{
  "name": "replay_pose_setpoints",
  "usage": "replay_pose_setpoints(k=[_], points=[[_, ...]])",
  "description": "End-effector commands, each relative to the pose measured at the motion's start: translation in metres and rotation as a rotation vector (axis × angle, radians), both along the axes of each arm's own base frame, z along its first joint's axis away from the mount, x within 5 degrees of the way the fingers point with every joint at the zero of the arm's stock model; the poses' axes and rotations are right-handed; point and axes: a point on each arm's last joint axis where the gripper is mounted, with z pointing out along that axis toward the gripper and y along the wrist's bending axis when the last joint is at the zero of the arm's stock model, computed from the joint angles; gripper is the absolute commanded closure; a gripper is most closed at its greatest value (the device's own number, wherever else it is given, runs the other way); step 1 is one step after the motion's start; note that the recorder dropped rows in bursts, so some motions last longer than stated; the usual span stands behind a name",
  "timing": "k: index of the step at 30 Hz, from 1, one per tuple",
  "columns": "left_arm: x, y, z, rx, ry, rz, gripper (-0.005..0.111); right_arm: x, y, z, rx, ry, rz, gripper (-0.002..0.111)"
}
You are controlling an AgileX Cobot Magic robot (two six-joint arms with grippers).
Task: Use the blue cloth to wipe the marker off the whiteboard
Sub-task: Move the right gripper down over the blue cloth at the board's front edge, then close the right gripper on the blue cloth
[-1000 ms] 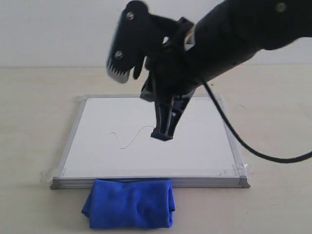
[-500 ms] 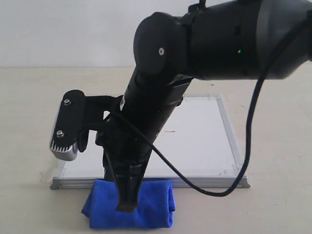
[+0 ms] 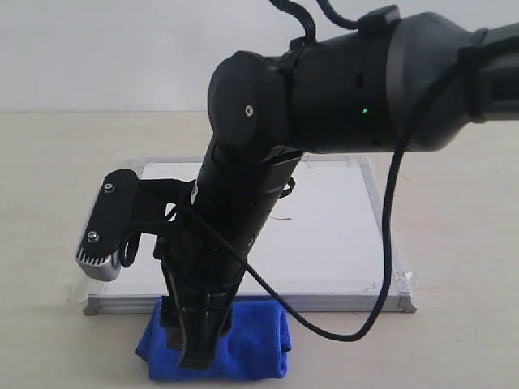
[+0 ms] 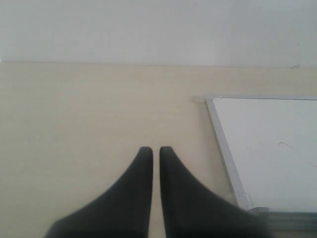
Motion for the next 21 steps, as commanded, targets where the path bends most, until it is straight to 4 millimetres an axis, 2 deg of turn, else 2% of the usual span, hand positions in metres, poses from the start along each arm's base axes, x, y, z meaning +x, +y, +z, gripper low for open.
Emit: replay_pose_setpoints(k=[1,13,21], points=[[0.0,0.0,0.0,0.004,-0.007,0.002,0.102,0.001,0.003,-0.012,-0.027,0.03,0.001,0.05],[0.0,0.0,0.0,0.004,-0.008,0.002,0.102,0.01,0.009,-0.06,-0.112,0.083,-0.007,0.05],[0.0,0.0,0.0,0.004,-0.008,0.002,0.102,0.018,0.009,-0.074,-0.142,0.033,-0.038,0.05]])
